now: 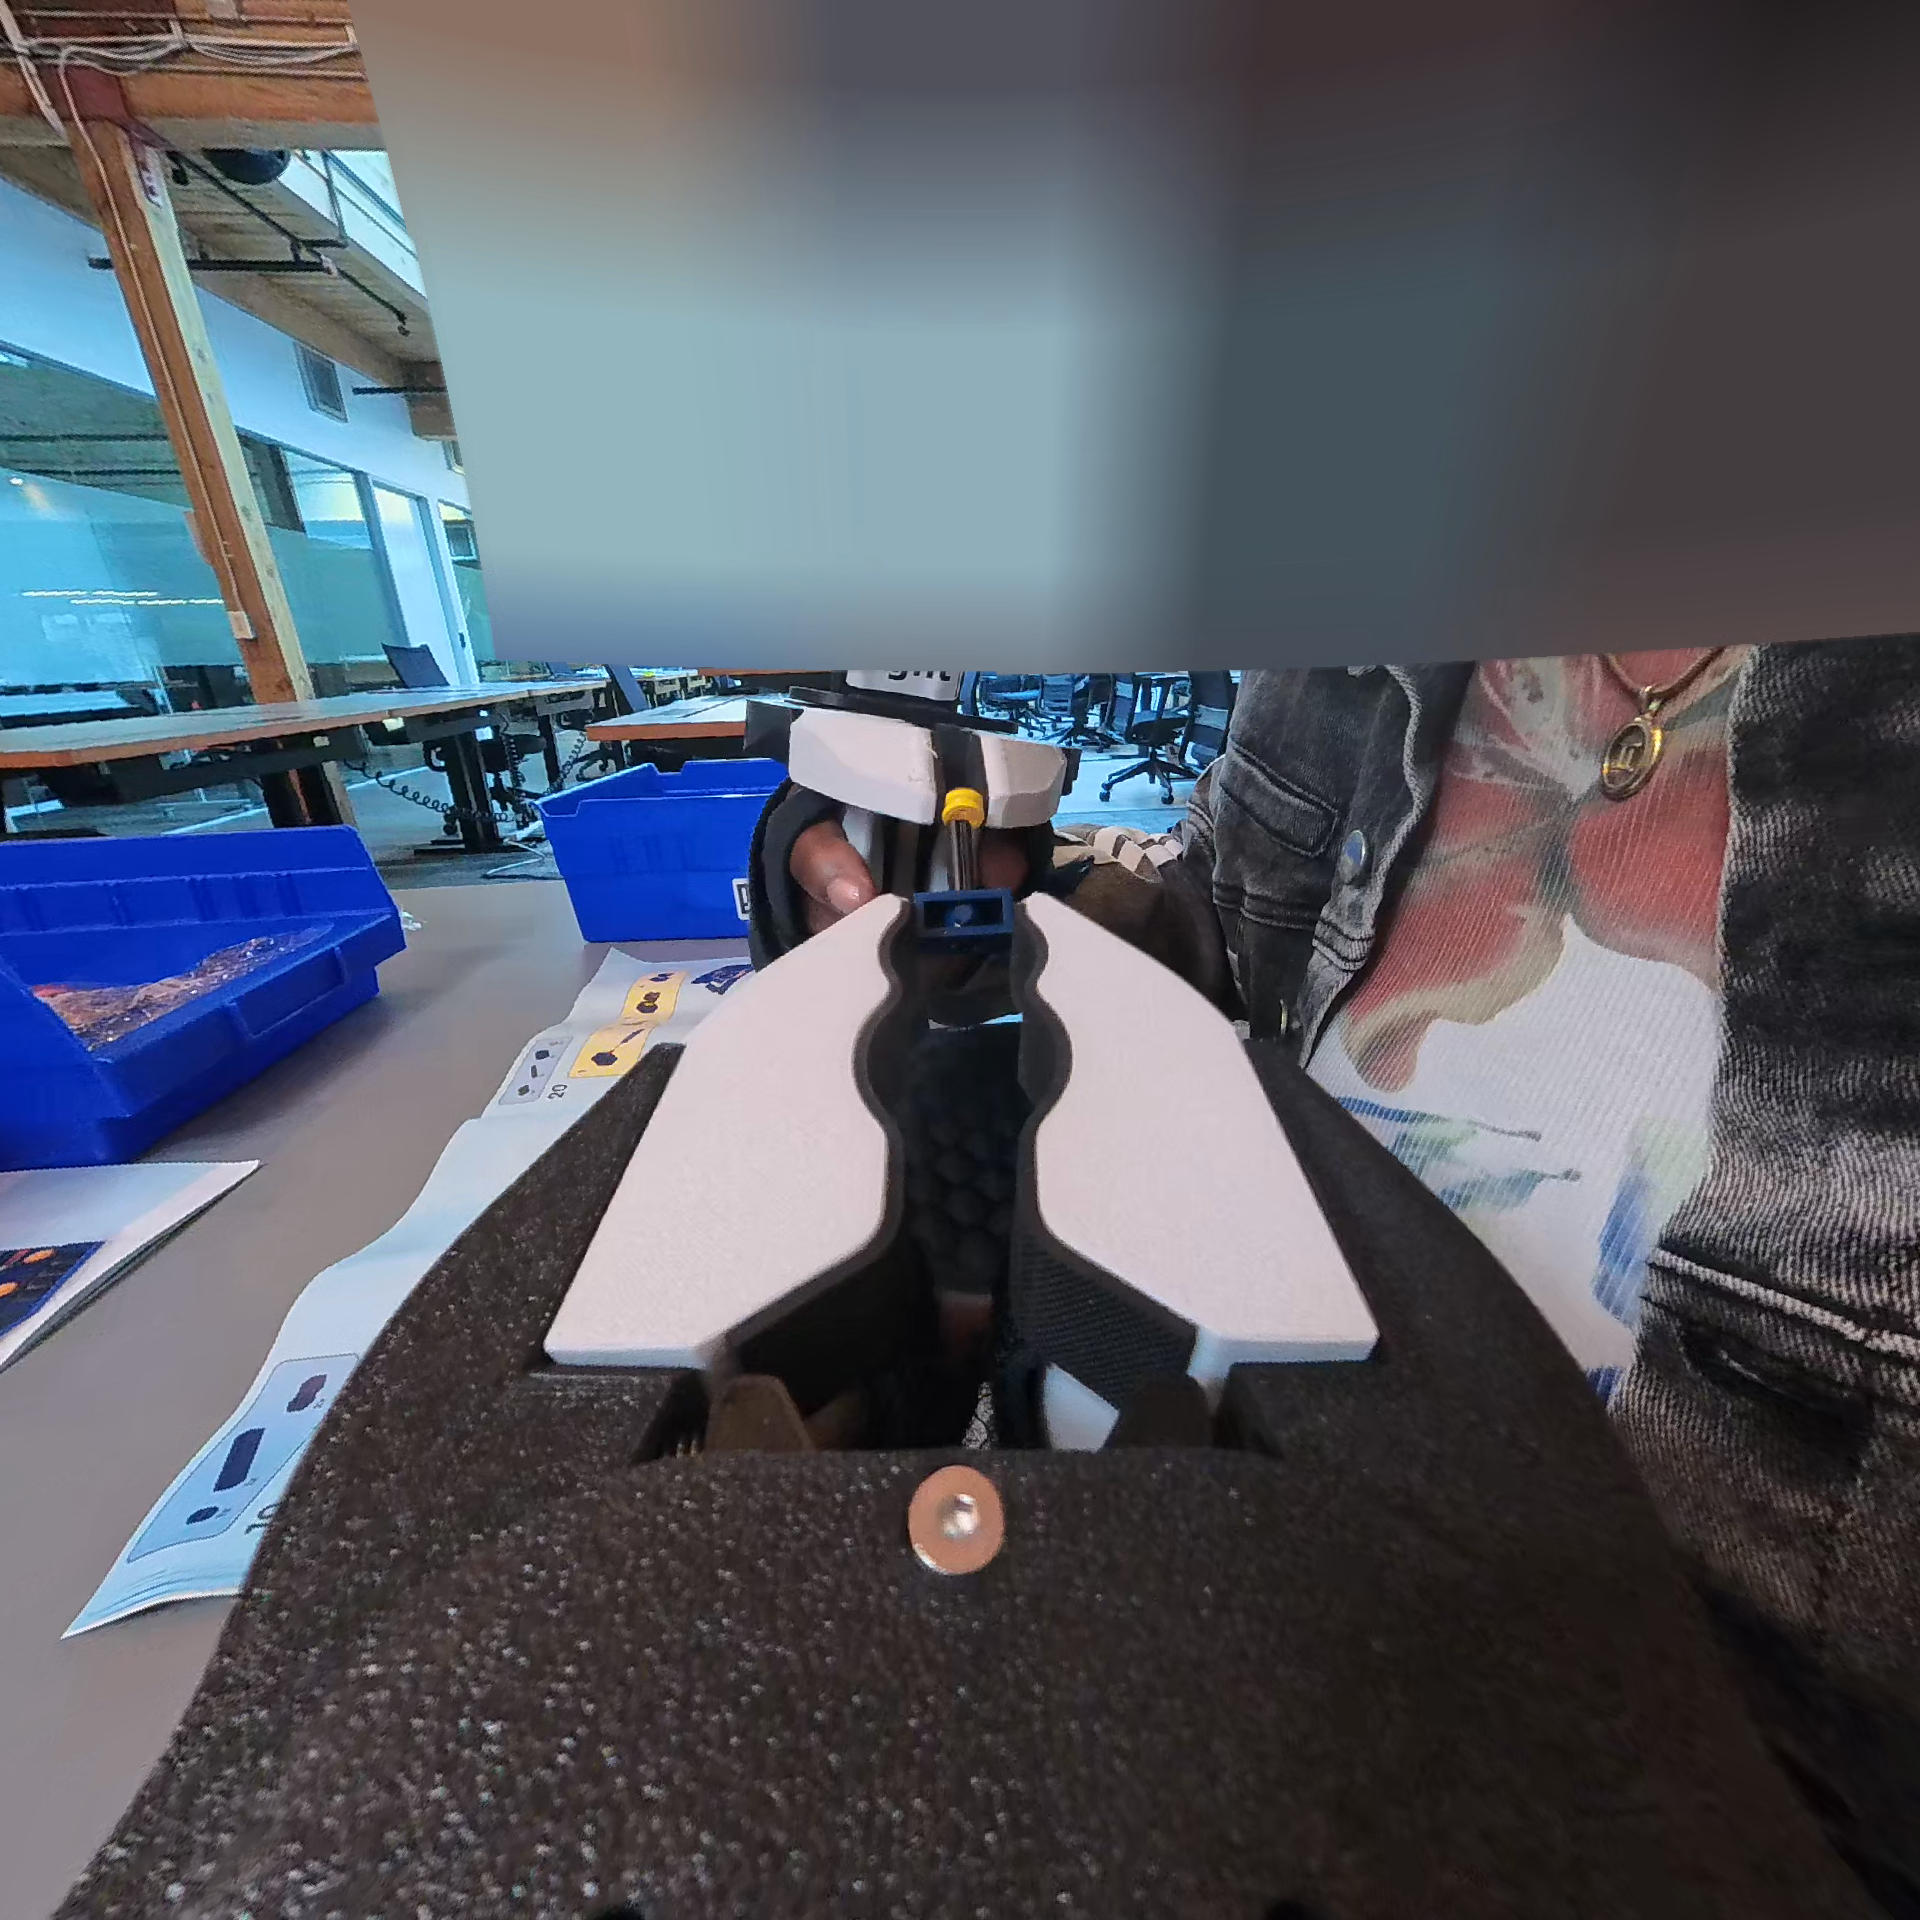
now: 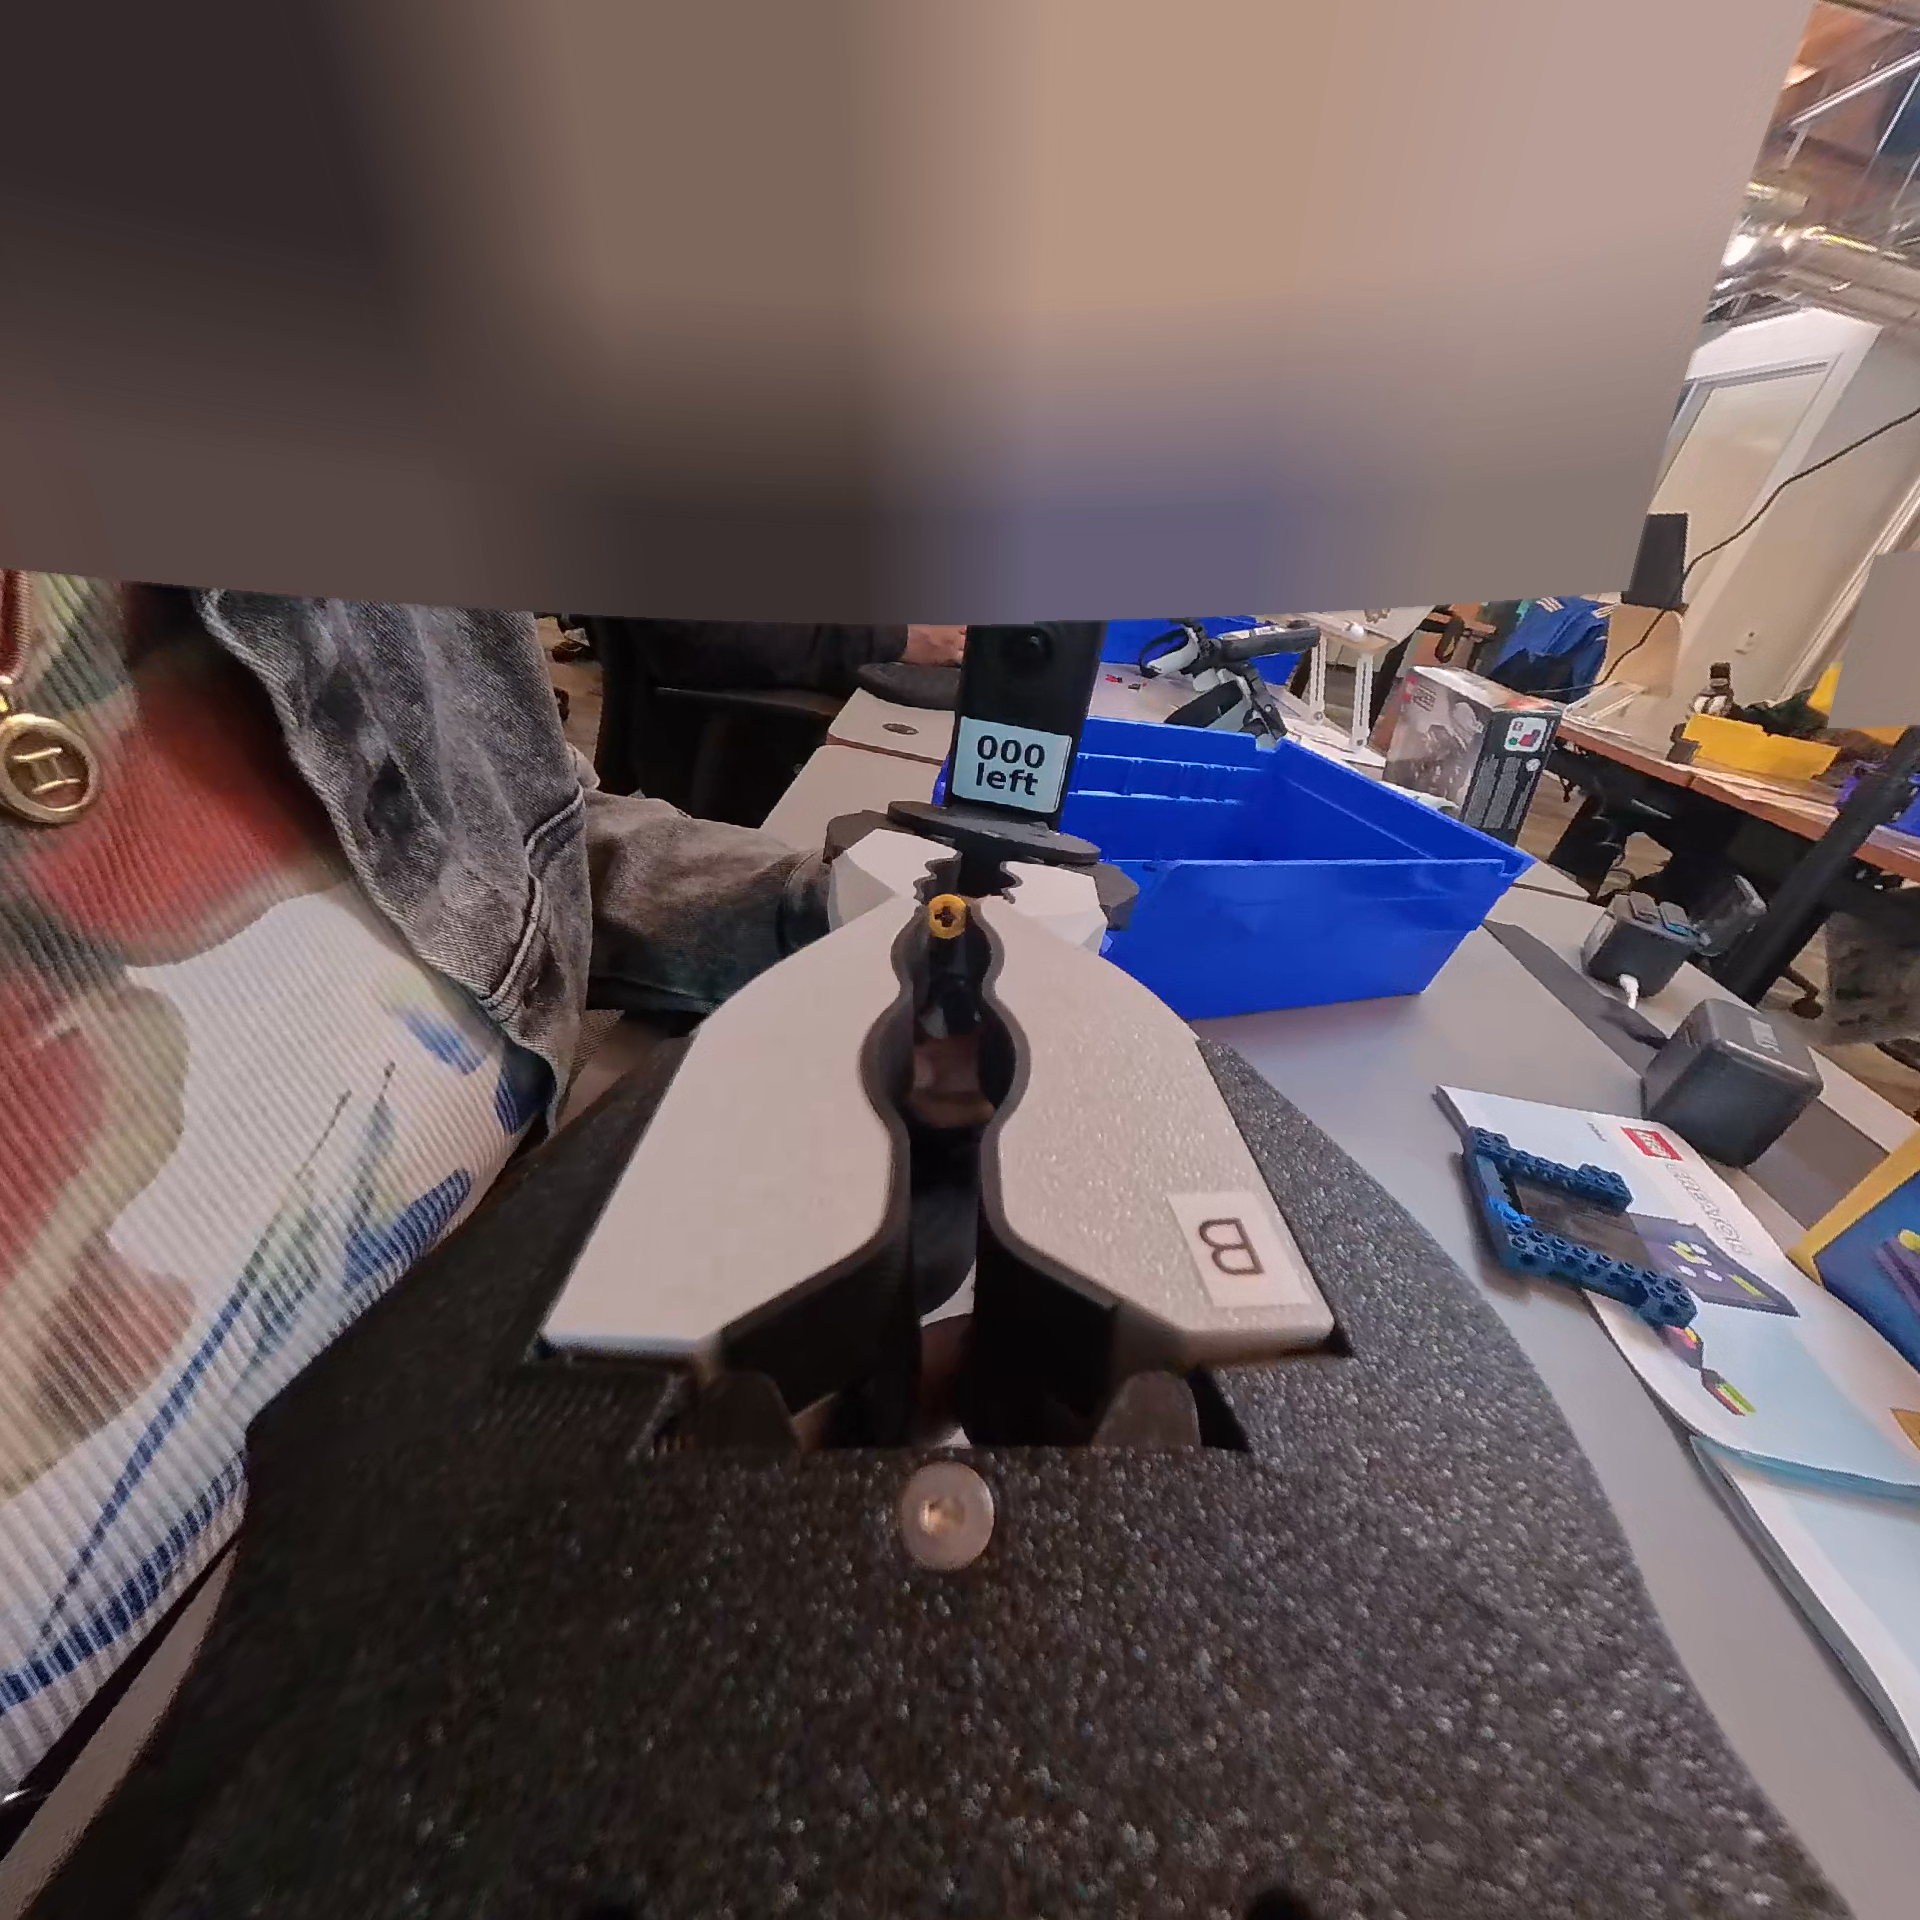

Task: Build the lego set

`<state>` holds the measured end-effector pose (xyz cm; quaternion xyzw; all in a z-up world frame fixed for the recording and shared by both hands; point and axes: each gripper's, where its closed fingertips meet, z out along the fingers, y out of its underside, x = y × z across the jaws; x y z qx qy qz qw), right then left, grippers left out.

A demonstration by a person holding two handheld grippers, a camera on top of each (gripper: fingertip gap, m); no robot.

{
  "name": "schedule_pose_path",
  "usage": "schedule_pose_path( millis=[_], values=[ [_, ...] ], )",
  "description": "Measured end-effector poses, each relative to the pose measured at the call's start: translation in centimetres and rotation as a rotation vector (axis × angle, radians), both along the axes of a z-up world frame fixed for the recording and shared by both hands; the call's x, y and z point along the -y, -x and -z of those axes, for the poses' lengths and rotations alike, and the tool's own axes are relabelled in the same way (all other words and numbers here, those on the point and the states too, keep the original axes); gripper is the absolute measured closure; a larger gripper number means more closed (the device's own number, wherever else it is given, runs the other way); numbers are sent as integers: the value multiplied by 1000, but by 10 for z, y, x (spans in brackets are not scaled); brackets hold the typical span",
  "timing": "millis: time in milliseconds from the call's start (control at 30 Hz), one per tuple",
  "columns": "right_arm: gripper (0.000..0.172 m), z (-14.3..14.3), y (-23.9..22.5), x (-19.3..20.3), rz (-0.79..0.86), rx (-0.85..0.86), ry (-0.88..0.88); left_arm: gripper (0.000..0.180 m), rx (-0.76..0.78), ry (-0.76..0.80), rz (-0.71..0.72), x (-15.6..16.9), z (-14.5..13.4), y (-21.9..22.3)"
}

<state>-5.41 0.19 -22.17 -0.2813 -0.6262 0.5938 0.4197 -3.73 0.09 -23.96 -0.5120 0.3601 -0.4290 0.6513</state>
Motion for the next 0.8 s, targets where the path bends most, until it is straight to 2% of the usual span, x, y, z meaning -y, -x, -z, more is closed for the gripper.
schedule_pose_path(
  millis=[800],
  values=[
    [166, 4, -10, 20, -126, 10, -121, 164, 53, 135, 280, 25, 0, -11]
  ],
)
